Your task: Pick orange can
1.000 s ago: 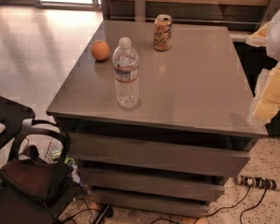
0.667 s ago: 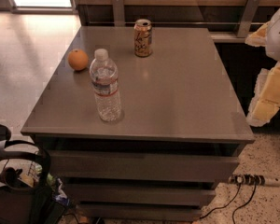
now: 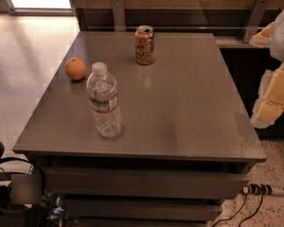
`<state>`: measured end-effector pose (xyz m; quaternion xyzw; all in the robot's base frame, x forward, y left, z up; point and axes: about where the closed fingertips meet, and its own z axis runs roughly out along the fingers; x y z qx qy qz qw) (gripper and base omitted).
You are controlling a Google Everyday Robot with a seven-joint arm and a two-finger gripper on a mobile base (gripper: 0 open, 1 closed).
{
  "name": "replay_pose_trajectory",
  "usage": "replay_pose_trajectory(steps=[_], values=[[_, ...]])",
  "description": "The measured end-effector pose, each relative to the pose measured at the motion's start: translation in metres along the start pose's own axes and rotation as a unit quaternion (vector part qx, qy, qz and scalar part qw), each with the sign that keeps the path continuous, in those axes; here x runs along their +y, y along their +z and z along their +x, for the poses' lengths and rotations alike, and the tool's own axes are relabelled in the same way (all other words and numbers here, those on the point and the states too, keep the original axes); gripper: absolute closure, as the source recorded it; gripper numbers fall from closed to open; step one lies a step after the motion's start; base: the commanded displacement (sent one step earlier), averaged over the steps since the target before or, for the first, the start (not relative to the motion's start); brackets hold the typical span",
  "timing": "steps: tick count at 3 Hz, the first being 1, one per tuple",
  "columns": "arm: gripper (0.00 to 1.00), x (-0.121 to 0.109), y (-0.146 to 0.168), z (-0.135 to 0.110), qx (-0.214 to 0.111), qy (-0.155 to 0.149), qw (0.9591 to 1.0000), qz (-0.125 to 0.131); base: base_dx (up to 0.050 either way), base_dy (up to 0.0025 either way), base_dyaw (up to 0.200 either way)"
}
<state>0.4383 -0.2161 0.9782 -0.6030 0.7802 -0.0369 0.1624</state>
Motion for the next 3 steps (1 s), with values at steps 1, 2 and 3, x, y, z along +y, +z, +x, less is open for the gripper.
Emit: replay_pose_trajectory(steps=[1,2,3], values=[[0.00,-0.020,0.002,-0.012,-0.024,-0.008,0.9996,0.011,0.000,0.00000,0.000],[0.00,-0.066,0.009,-0.043,-0.106,-0.010,0.9937,0.035,0.000,0.00000,0.000],[0.00,-0.112,0.025,-0.079,-0.247,0.016,0.9674,0.051,0.000,0.00000,0.000]])
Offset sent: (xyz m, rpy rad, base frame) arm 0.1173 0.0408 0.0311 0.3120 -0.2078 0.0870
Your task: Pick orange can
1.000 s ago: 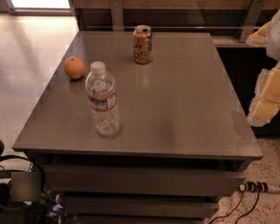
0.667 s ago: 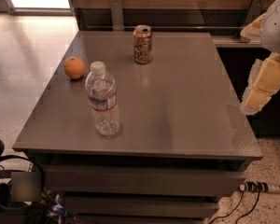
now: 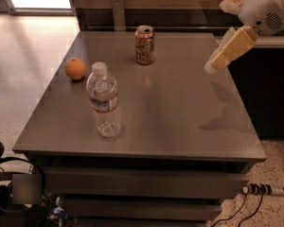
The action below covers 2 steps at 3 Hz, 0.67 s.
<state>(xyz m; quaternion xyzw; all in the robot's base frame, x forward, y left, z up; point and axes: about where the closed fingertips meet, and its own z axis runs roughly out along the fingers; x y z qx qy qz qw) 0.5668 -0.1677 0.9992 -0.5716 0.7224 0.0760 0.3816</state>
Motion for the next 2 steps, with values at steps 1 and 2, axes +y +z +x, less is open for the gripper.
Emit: replay_pose_trajectory(steps=[1,2], values=[[0.00,-0.022,0.025,-0.018,-0.086,0.023,0.9960,0.007,0.000,0.00000,0.000],[0.00,-0.040,0.046,-0.029,-0.121,0.031,0.9921,0.008,0.000,0.00000,0.000]])
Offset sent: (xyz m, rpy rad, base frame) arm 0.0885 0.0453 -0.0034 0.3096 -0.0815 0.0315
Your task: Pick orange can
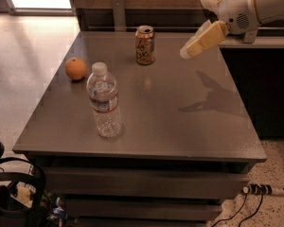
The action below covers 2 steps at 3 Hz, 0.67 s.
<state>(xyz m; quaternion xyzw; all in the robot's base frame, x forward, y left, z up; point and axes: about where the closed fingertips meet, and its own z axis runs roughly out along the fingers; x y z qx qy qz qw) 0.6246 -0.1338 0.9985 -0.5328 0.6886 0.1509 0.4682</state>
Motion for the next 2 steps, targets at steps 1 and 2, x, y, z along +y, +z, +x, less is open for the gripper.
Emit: replay_pose_trajectory(steps=[1,2], values=[[0.00,-0.0016,0.0021,0.0005,-0.002,0.001,1.0000,0.000,0.000,0.00000,0.000],[0.00,-0.0077,0.0103,0.0011,-0.009,0.003,0.9999,-0.004,0.000,0.00000,0.000]])
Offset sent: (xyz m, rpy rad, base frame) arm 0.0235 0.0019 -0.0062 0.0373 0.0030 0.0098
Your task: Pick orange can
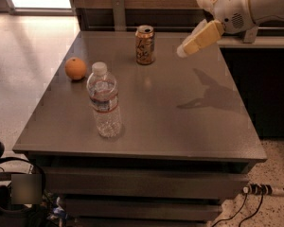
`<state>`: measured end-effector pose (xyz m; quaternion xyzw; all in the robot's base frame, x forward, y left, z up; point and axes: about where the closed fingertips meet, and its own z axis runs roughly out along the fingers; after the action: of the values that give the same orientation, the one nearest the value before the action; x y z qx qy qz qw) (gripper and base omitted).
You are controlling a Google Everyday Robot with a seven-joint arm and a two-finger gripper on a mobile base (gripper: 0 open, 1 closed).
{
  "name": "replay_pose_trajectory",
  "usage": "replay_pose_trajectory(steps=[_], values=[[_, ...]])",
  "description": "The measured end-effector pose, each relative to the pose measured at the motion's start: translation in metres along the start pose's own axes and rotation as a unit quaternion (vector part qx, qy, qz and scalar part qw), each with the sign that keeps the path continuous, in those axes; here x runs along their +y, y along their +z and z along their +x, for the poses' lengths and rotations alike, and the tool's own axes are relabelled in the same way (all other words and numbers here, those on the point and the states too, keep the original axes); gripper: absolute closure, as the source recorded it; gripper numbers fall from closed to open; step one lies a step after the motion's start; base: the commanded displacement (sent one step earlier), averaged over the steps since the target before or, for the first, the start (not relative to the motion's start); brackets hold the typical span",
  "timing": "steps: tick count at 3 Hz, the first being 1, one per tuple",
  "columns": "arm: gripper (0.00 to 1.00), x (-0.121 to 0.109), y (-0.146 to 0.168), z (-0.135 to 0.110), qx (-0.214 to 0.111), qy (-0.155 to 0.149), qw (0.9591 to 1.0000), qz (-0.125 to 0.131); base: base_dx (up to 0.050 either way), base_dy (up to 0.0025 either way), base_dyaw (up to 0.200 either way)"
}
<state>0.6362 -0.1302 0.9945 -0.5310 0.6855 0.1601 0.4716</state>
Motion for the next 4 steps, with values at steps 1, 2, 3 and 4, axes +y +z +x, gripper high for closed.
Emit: replay_pose_trajectory(steps=[1,2,3,4], values=[[0.00,-0.026,0.022,0.009,-0.018,0.011,0.9998,-0.001,0.000,0.00000,0.000],[0.00,-0.067,0.059,0.033,-0.066,0.042,0.9969,0.006,0.000,0.00000,0.000],[0.00,-0.094,0.087,0.049,-0.119,0.065,0.9906,0.017,0.000,0.00000,0.000],[0.00,-0.107,0.105,0.050,-0.162,0.075,0.9836,0.025,0.000,0.00000,0.000]])
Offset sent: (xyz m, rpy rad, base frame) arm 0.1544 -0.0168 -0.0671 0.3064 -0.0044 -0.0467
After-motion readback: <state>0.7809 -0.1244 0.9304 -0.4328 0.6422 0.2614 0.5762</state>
